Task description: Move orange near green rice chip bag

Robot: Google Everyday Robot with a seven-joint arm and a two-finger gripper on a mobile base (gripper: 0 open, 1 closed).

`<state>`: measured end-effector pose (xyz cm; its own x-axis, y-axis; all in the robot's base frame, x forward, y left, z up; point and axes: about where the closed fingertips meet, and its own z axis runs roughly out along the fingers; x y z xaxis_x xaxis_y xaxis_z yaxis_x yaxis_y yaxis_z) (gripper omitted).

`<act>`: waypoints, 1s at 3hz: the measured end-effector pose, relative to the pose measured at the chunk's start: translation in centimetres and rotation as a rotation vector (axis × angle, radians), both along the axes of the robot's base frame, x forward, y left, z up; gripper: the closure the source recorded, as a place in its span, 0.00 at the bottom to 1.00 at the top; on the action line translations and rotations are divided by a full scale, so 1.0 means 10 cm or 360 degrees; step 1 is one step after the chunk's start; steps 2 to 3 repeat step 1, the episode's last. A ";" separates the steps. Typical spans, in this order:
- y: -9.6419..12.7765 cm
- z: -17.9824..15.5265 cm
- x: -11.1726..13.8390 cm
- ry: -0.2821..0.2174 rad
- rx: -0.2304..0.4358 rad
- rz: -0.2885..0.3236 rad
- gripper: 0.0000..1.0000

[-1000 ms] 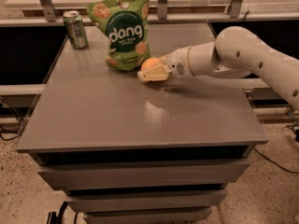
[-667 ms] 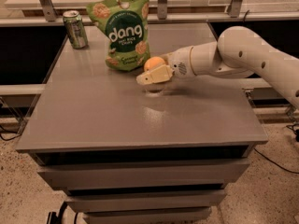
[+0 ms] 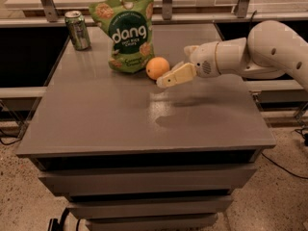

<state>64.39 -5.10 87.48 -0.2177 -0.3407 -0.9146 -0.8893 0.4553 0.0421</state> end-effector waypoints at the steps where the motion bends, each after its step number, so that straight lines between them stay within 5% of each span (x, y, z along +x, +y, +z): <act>1: -0.01 0.00 -0.01 -0.0001 -0.0002 0.0002 0.00; 3: -0.01 0.00 -0.01 -0.0001 -0.0002 0.0002 0.00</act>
Offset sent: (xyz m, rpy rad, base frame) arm 0.0000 0.0000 0.0000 0.0000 0.0000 0.0000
